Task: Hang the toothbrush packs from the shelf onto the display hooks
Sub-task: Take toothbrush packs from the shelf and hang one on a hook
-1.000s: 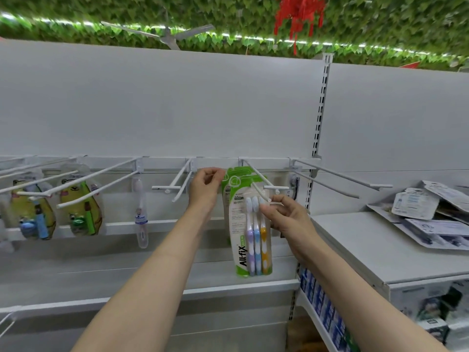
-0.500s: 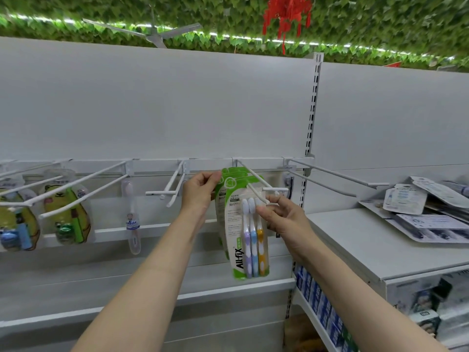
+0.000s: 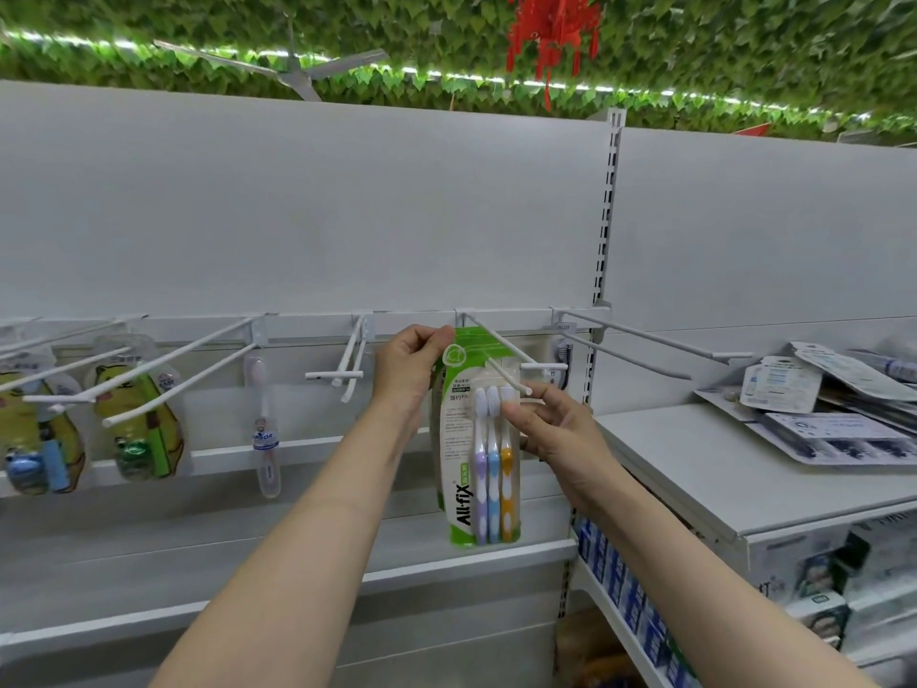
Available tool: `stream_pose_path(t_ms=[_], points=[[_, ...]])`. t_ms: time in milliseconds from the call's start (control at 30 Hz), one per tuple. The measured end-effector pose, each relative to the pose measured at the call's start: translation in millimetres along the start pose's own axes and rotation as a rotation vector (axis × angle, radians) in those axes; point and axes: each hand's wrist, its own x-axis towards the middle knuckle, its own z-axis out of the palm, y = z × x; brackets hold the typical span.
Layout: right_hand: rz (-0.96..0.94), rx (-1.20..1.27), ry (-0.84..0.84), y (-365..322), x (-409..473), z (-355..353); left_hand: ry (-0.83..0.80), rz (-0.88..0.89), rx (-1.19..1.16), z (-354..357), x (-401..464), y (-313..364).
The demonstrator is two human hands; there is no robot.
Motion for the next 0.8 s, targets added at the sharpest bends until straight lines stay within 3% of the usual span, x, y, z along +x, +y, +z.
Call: stream_pose_path(t_ms=[433,800], points=[[0.001,-0.009,0.043,1.0,-1.6,1.1,-0.067,-0.169,-0.103,-2.8,-6.7,3.0],[0.026,-0.012,0.063,3.7,-2.1,6.2,-0.096,-0.136,-0.099,-16.7,-14.1,14.5]])
